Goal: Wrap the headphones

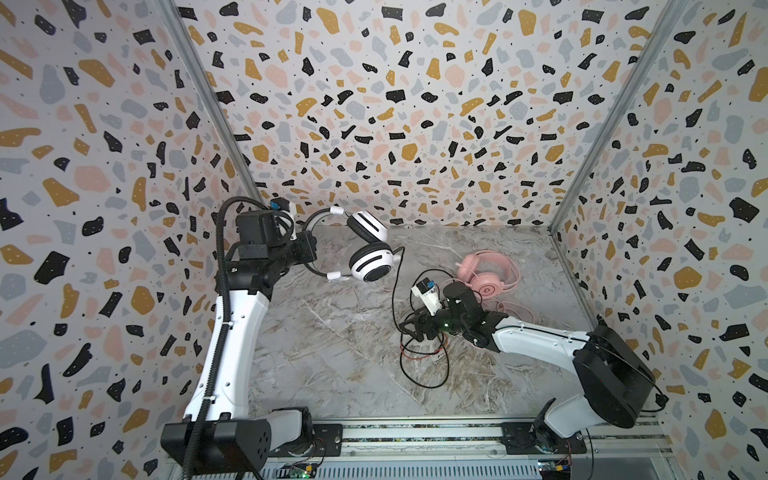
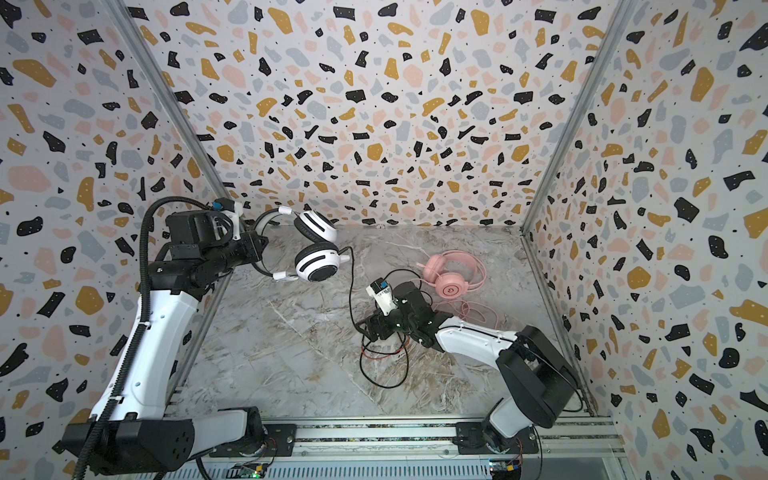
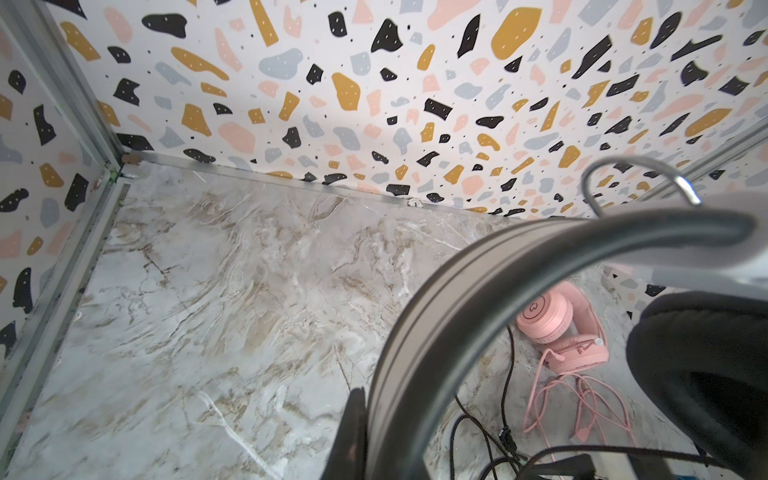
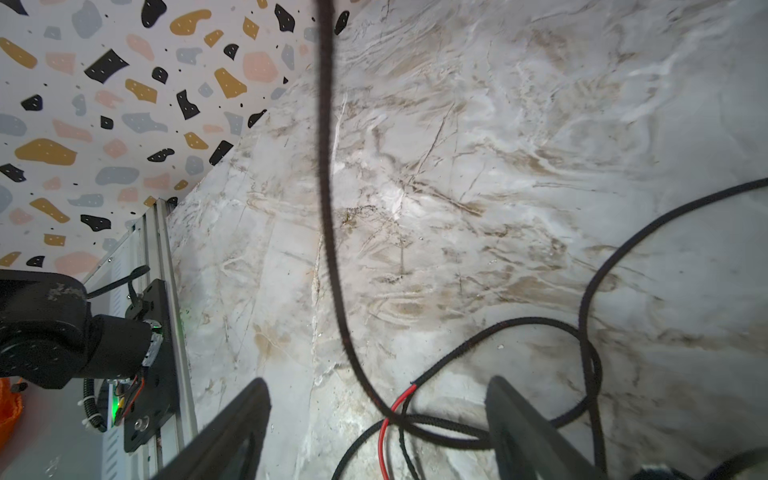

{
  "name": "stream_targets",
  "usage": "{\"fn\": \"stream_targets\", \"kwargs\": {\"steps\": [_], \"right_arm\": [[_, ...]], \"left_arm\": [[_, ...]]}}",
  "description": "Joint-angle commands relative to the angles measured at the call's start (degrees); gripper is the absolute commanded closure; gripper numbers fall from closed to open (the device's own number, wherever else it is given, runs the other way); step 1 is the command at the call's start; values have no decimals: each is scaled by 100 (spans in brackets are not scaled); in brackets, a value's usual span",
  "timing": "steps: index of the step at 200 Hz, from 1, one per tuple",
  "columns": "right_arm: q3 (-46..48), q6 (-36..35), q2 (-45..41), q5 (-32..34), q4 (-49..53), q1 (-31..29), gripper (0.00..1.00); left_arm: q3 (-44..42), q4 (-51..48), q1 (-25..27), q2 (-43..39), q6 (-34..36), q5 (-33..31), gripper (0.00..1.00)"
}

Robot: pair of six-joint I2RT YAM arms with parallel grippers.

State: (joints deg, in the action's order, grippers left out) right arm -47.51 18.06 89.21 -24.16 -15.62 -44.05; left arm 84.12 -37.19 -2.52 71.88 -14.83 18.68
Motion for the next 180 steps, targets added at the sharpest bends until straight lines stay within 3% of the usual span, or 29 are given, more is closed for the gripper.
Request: {"fn": "stream_targets", "kwargs": {"steps": [1, 44, 75, 112, 180], "right_arm": [[-323, 72, 182, -288, -780, 6, 17], [-337, 250, 725, -660, -1235, -81, 23], [-110, 297, 791, -699, -1361, -95, 35], [79, 244, 621, -622, -1225, -150, 68], [-250, -438, -258, 951, 782, -852, 87]], "left_arm": [[322, 20, -37, -60, -257, 301, 100], [667, 66, -150, 22, -524, 747, 100], [790, 413, -247, 67, -761, 837, 100], [532, 1226, -386, 63, -1403, 1000, 100], [-316, 2141, -661, -79, -2637, -423, 100]]}}
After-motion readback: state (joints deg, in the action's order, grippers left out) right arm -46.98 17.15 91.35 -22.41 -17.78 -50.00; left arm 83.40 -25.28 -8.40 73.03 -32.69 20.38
